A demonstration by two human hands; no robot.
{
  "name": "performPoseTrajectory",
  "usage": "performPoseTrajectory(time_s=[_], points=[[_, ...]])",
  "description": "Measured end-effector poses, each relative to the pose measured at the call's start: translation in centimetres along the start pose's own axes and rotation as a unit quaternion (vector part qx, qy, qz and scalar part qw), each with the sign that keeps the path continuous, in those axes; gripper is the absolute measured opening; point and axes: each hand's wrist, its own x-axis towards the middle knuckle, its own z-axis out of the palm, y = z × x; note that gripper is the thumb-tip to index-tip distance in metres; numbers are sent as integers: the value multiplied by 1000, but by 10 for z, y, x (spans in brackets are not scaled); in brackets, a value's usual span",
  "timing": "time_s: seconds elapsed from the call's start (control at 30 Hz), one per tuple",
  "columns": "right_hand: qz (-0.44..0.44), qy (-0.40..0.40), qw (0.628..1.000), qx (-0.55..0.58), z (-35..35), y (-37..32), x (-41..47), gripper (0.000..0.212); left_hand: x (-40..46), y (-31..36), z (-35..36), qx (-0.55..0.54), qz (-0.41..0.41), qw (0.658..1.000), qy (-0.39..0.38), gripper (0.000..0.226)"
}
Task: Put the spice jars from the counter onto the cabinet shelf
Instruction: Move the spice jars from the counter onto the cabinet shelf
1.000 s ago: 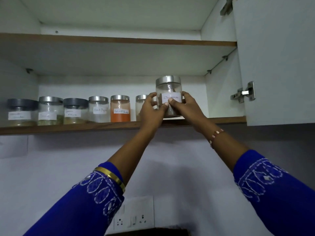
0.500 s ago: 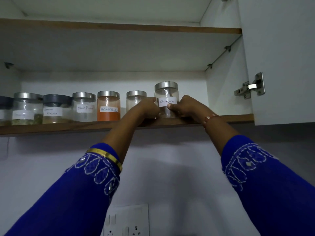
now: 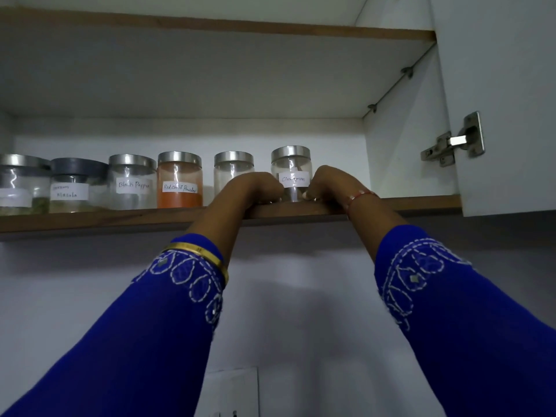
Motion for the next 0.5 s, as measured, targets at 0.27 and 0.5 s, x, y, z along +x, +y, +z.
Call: performPoseTrajectory(time_s=[0.27,0.5], points=[[-21,140,989,41,15,3,-12,28,-3,3,16,-48,-18,990,128,30],[-65,215,974,15,24,8,-47,19,-39,1,36,40,19,954,295,25]])
